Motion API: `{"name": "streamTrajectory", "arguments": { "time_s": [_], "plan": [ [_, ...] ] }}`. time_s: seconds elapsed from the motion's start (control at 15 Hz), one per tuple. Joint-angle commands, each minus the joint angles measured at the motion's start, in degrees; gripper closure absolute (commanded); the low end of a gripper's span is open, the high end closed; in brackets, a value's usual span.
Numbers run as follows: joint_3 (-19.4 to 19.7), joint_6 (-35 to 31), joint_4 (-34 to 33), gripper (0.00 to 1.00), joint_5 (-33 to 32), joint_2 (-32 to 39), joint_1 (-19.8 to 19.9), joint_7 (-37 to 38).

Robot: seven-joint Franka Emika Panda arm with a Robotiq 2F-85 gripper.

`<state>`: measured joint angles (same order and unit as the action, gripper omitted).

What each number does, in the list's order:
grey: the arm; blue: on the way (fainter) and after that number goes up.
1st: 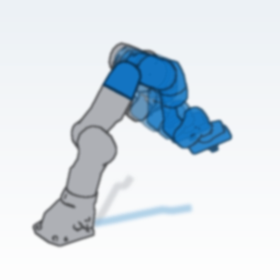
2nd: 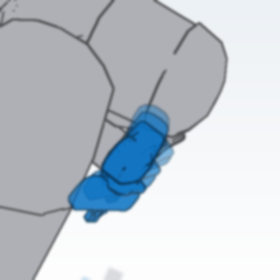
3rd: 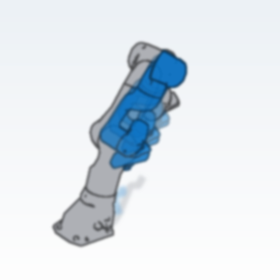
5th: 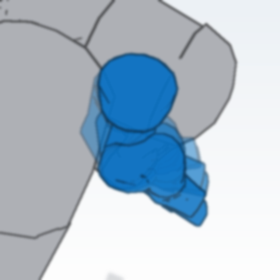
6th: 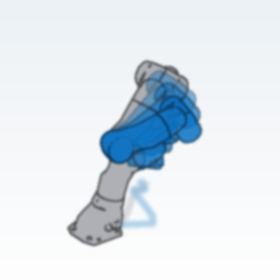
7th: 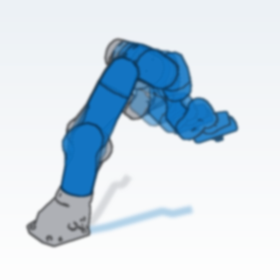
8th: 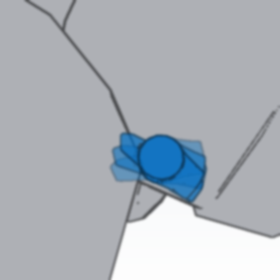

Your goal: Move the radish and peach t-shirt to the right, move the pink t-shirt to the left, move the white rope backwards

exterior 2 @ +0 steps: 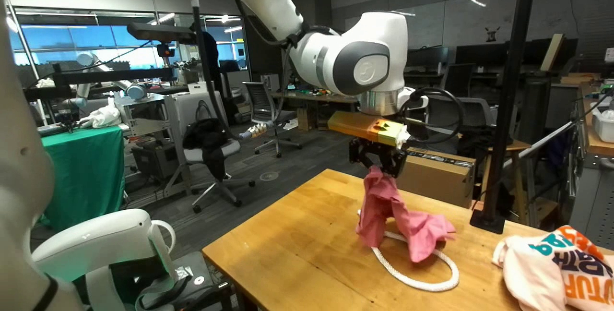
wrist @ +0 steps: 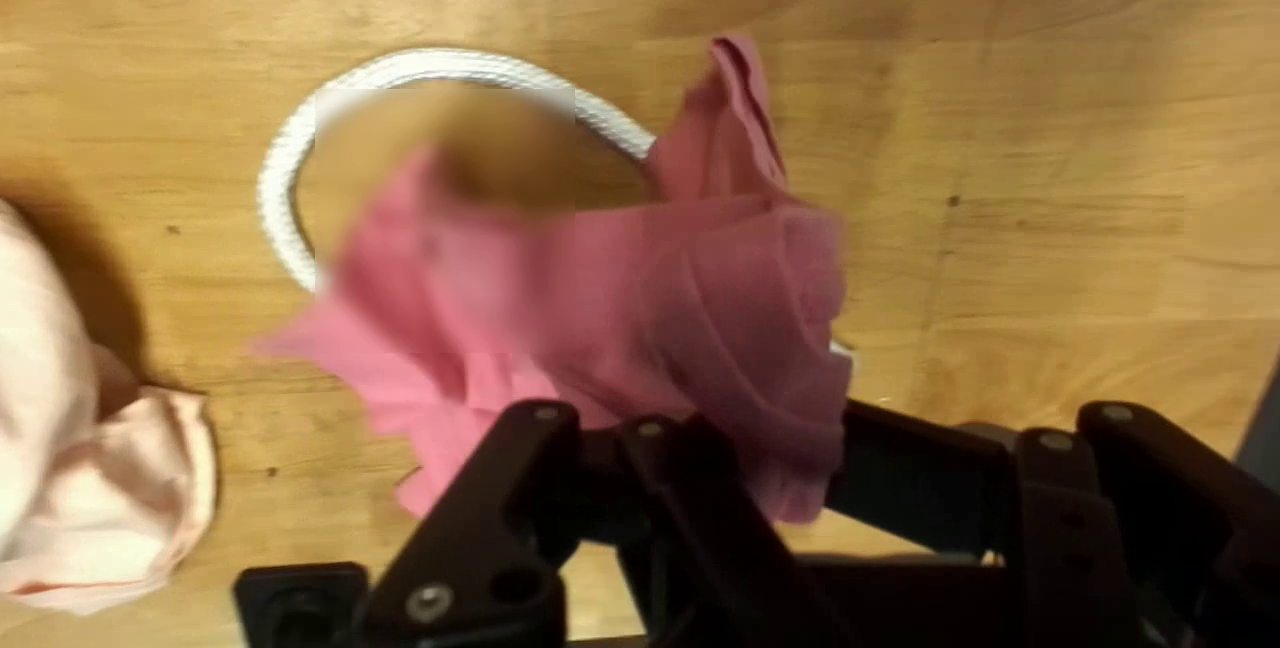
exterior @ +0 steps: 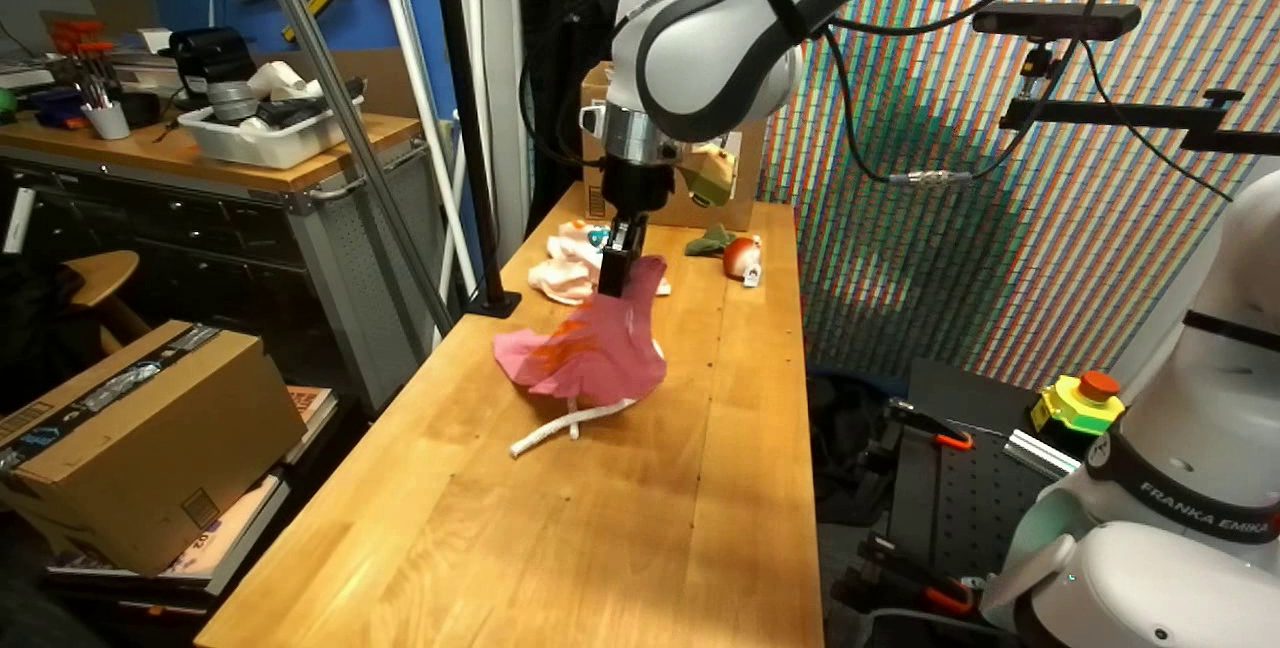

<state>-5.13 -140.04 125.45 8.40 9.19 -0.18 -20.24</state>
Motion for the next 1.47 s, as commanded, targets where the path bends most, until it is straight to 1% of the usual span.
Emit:
{"name": "streamTrajectory", "arguments": {
  "time_s": [0.0, 0.27, 0.6, 0.8, 1.13, 1.4],
  "plan": [
    [-1.82, 10.81, -1.76, 1.00, 8.41, -2.68, 1.03, -9.97],
    [-1.30, 22.10, -3.55, 1.00, 11.54, -3.26, 0.26, -15.53],
    [-1.51, 29.96, -2.89, 1.00, 12.79, -3.42, -0.88, -17.88],
    [-2.14, 32.39, -1.99, 1.00, 15.58, -3.37, -1.82, -18.93],
    [-3.99, 31.89, -0.09, 1.00, 22.54, -2.95, -3.75, -19.39],
    [-5.23, 31.80, 0.97, 1.00, 26.06, -2.19, -5.31, -19.49]
  ]
}}
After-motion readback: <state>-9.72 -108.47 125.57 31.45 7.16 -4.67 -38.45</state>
